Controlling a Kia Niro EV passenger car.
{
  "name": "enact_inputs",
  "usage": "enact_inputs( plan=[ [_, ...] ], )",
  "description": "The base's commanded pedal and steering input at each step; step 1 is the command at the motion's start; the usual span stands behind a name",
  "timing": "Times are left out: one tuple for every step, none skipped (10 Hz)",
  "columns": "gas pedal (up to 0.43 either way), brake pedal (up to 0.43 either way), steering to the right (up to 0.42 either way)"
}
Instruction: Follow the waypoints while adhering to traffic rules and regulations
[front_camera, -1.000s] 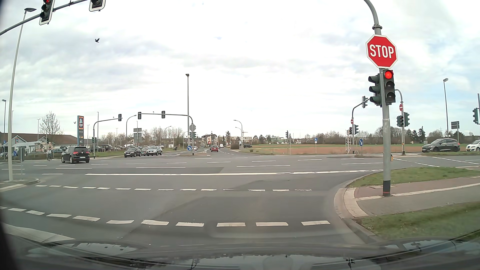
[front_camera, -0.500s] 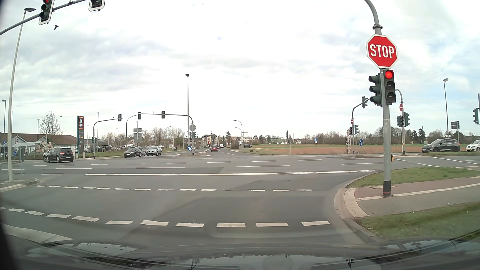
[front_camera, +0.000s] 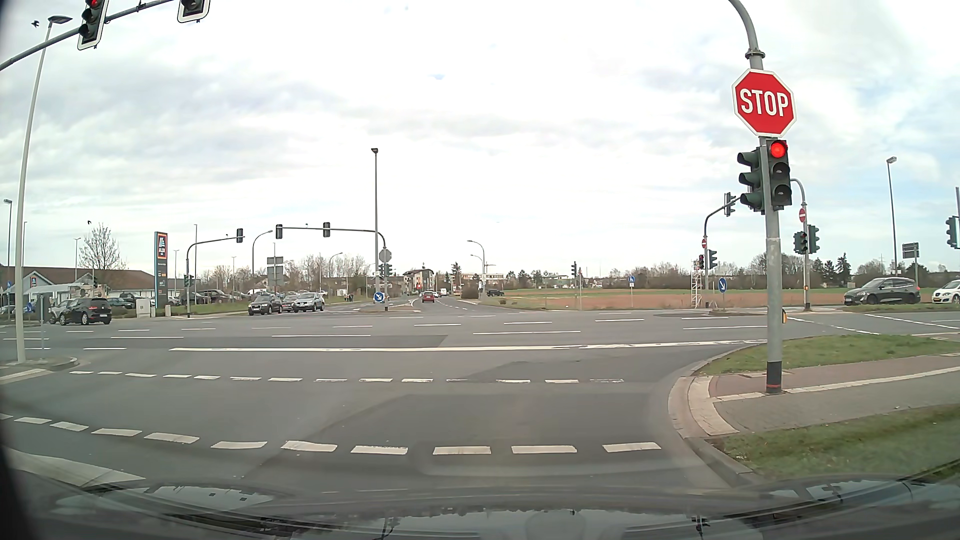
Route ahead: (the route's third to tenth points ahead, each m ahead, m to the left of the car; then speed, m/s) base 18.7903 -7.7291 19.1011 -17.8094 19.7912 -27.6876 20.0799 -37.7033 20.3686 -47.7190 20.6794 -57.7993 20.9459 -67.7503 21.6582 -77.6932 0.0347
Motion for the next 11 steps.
enact_inputs(
  plan=[
    [0.0, 0.299, 0.0],
    [0.0, 0.299, 0.0],
    [0.0, 0.299, -0.001],
    [0.0, 0.299, 0.0],
    [0.0, 0.293, 0.0],
    [0.0, 0.299, 0.0],
    [0.0, 0.293, -0.001],
    [0.0, 0.293, 0.0],
    [0.0, 0.299, 0.0],
    [0.0, 0.293, 0.0],
    [0.0, 0.293, 0.0]
  ],
)
